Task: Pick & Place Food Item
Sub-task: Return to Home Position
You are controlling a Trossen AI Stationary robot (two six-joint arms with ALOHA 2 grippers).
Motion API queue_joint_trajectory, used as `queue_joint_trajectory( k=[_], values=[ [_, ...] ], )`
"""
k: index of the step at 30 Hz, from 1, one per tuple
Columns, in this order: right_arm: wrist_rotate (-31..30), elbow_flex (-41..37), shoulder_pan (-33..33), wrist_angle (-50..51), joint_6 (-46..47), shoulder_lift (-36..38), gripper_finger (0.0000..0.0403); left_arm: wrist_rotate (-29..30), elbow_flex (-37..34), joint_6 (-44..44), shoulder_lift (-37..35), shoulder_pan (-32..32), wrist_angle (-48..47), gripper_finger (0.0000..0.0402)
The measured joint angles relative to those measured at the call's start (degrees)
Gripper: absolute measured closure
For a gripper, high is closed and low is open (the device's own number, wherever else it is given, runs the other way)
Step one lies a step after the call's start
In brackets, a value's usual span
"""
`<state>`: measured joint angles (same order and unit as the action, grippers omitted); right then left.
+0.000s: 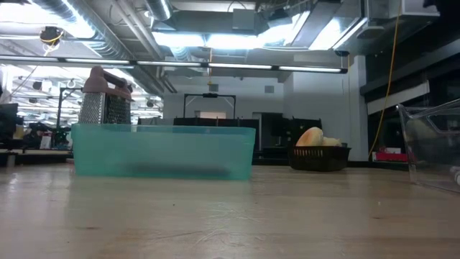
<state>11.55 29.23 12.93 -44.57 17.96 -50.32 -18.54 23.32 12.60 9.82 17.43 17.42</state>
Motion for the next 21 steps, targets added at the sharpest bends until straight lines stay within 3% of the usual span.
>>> queue_joint_trajectory(
  k=[7, 14, 17, 21],
  values=[
    [-4.79, -5.03, -1.65, 14.45, -0.83, 17.1, 0.0177, 0.04, -10.93, 0.45, -9.55, 0.0, 2.08, 0.0232],
    [-11.97, -12.06, -1.61, 22.26, -3.43, 32.19, 0.0177, 0.74, -22.19, 3.02, -9.79, 0.14, 10.85, 0.0229],
    [-14.14, -16.1, -1.62, 22.79, -2.68, 35.27, 0.0177, 0.1, -22.72, 2.31, -9.58, 0.18, 11.85, 0.0232],
    [-13.7, -21.8, -1.62, 22.47, 0.9, 39.37, 0.0177, 1.2, -22.83, 3.37, -9.79, 0.04, 5.72, 0.0231]
  ],
)
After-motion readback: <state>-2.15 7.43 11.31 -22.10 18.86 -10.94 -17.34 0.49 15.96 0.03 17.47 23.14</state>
